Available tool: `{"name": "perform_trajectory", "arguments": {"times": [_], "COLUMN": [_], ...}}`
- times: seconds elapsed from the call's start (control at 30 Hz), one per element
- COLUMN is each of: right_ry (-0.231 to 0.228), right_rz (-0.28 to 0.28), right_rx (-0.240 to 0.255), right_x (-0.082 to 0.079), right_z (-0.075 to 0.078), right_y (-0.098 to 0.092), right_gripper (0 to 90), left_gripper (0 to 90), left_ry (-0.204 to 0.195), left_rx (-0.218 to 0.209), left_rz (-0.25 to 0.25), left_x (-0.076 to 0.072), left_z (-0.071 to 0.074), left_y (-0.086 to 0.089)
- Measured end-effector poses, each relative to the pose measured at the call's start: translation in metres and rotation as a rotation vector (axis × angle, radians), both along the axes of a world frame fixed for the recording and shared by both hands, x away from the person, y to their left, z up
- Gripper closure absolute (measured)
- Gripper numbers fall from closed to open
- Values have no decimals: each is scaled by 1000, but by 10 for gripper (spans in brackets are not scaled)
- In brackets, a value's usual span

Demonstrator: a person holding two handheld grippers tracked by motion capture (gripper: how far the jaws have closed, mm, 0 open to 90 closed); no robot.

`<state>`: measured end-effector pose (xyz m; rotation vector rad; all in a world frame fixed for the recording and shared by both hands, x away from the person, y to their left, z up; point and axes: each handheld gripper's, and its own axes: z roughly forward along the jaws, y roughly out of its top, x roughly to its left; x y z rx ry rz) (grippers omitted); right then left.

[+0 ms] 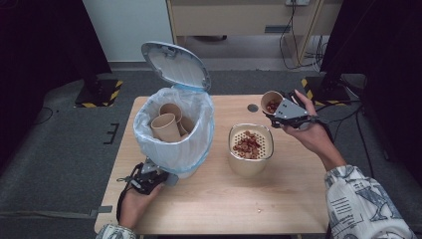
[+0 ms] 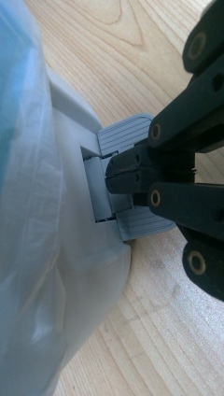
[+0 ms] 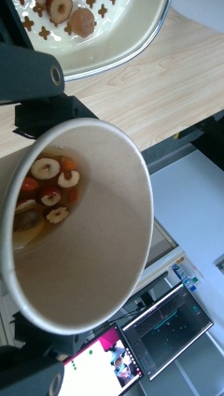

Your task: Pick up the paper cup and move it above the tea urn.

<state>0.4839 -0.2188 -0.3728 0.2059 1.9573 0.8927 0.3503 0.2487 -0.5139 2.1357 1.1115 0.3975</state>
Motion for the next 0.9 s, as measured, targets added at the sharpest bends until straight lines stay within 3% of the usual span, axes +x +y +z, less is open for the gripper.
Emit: {"name": "perform_trajectory", "arguments": {"times": [0.33, 0.9], "right_ry": [-24, -27], "right_rz": [10, 38], "right_rx": [-34, -52], "right_x": [-3, -8], "right_z": [3, -1], "right_y": [4, 9], "right_gripper": [271, 268], "left_gripper": [900, 900], "left_ry": [0, 0], "left_rx": [1, 1], "left_rz": [0, 1], "left_x": [0, 0], "left_z": [0, 0], "left_y": [0, 0]}}
